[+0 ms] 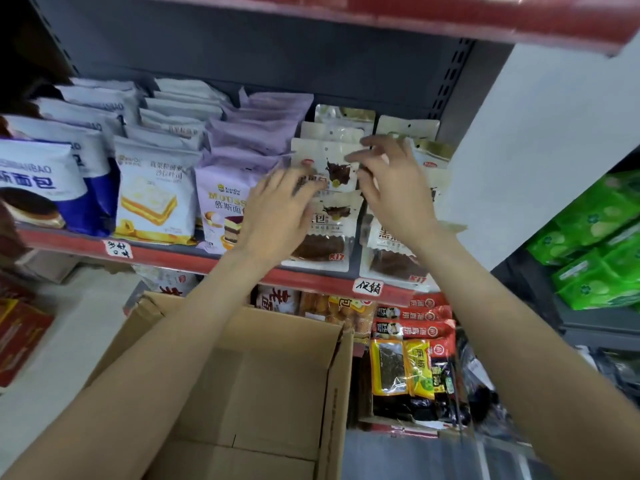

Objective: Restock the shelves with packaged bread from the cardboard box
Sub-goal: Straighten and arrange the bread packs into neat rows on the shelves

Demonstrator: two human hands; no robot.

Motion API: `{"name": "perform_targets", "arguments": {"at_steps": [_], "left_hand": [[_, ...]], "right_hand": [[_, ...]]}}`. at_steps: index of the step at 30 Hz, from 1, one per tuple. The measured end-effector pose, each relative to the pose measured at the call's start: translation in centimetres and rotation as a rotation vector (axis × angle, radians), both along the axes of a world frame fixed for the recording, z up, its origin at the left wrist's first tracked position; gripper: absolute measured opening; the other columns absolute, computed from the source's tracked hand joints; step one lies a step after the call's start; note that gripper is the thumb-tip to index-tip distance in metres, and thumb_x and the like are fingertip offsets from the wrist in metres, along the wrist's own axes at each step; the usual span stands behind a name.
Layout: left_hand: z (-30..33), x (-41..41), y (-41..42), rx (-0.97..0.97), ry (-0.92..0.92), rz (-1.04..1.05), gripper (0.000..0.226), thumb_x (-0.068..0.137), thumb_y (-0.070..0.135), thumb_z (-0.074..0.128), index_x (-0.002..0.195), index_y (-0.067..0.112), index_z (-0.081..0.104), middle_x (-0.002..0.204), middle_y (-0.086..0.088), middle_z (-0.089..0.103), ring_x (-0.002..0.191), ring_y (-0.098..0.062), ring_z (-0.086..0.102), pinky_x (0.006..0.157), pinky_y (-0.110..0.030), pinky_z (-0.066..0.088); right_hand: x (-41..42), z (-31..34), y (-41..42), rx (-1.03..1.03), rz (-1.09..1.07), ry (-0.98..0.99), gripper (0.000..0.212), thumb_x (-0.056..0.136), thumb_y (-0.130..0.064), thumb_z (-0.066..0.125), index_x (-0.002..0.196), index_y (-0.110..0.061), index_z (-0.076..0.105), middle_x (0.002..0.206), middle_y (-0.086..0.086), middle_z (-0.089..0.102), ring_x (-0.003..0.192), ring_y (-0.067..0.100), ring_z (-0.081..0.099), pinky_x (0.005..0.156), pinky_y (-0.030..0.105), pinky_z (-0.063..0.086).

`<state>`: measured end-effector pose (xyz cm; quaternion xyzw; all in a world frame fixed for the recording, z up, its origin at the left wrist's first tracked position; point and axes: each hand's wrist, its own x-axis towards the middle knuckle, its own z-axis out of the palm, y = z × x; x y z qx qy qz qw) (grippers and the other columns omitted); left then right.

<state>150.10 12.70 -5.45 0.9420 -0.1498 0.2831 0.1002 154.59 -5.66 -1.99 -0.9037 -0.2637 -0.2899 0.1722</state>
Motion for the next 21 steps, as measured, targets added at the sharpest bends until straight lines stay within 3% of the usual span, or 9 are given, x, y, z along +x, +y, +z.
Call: {"name": "perform_targets", "arguments": {"at_steps": [3,6,8,14,21], "left_hand": [[1.1,1.2,0.3,0.004,0.152,-0.029,0.025,0.087,0.001,0.055,0.103,0.013,0.069,0.098,-0.008,0.073,0.083,-0.029,0.067,0.091,-0.043,0.046],[1.2,1.5,0.3,-0.080,0.237,-0.036,0.027,0.093,0.004,0.048,0.109,0.016,0.067,0.110,-0.005,0.070,0.092,-0.028,0.066,0.084,-0.040,0.049],[1.1,1.6,0.3,-0.122,0.256,-0.025,0.027,0.095,0.007,0.047,0.111,0.017,0.066,0.113,-0.004,0.069,0.095,-0.028,0.065,0.079,-0.038,0.050],[1.0,2.1,0.1,-0.176,0.281,-0.031,0.026,0.098,0.013,0.045,0.111,0.020,0.066,0.116,0.001,0.068,0.099,-0.026,0.065,0.087,-0.049,0.050],[1.5,2.3,-1.2,-0.129,0.248,-0.049,0.029,0.096,0.009,0.046,0.113,0.020,0.067,0.118,0.003,0.067,0.099,-0.022,0.066,0.074,-0.034,0.050]], "right_hand": [[5.1,2.5,0.9,-0.206,-0.057,0.301,0.034,0.095,-0.019,0.050,0.128,-0.021,0.053,0.139,0.005,0.048,0.126,0.029,0.043,0.103,0.037,0.038],[8.1,2.7,2.1,-0.423,-0.026,0.427,0.046,0.093,-0.023,0.054,0.136,-0.028,0.042,0.141,0.005,0.046,0.125,0.029,0.047,0.098,0.040,0.043],[8.6,2.4,2.6,-0.421,0.005,0.495,0.049,0.092,-0.017,0.055,0.136,-0.032,0.040,0.138,0.006,0.051,0.121,0.029,0.051,0.094,0.039,0.045],[9.3,1.8,1.3,-0.408,0.026,0.407,0.049,0.090,-0.005,0.048,0.129,-0.034,0.054,0.134,0.004,0.056,0.119,0.029,0.053,0.097,0.035,0.042],[9.2,1.3,0.6,-0.295,0.010,0.432,0.043,0.091,-0.012,0.053,0.127,-0.035,0.056,0.133,-0.001,0.057,0.118,0.022,0.055,0.100,0.035,0.042]]}}
